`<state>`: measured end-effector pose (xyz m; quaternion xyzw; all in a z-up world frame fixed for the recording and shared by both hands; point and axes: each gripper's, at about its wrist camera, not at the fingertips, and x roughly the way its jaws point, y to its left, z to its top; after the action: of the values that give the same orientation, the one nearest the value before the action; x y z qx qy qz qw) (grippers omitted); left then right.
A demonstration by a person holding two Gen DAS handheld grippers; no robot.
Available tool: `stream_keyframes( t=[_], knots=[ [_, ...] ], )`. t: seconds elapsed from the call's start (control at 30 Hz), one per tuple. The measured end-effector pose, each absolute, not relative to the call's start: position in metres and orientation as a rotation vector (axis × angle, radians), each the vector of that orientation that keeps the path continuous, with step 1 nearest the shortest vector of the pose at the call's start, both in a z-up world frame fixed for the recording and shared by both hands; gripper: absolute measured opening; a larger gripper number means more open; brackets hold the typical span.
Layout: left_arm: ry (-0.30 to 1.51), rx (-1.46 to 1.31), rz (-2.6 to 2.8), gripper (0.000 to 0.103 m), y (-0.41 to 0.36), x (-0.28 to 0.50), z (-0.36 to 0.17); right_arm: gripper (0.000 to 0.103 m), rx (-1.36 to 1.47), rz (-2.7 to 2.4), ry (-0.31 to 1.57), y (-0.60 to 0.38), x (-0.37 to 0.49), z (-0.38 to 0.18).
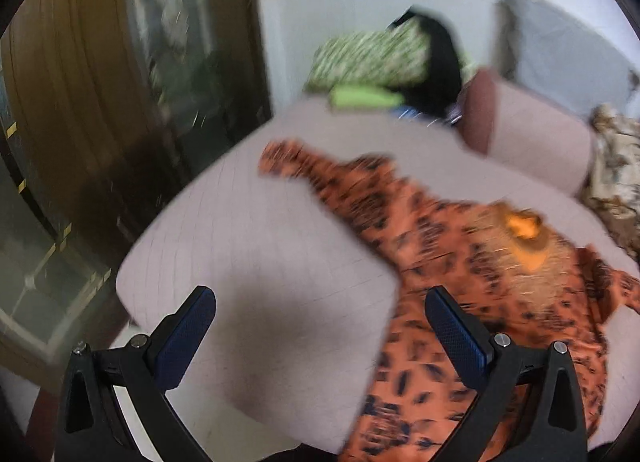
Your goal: Fold small clothes
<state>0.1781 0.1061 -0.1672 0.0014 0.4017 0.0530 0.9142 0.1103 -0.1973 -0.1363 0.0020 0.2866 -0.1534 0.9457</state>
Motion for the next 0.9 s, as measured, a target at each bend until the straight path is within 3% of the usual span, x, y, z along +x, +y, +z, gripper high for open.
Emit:
stream_keyframes(
  t=[0.27,0.53,0.73,0.9],
  knots=[
    [0.997,-0.15,0.158,0.103,0.192,0.308,-0.213,0.103,0.103,-0.355,0.694,-0.274,0.166,-0.221],
    [1.015,-0.373,0.273,0.103,0.216,0.429,-0.244,0.103,0.131,-0.316,0.745,-0.305,0.187,-0.242],
    [0.963,-0.353,0.266,0.103,0.148,0.396,-0.252,0.103,0.312,-0.327,0.705,-0.365,0.176,-0.237],
    [0.838,-0.258,0.13,0.103,0.048,0.341,-0.237,0.103,0.663,-0.434,0.562,-0.472,0.122,-0.24]
  ],
)
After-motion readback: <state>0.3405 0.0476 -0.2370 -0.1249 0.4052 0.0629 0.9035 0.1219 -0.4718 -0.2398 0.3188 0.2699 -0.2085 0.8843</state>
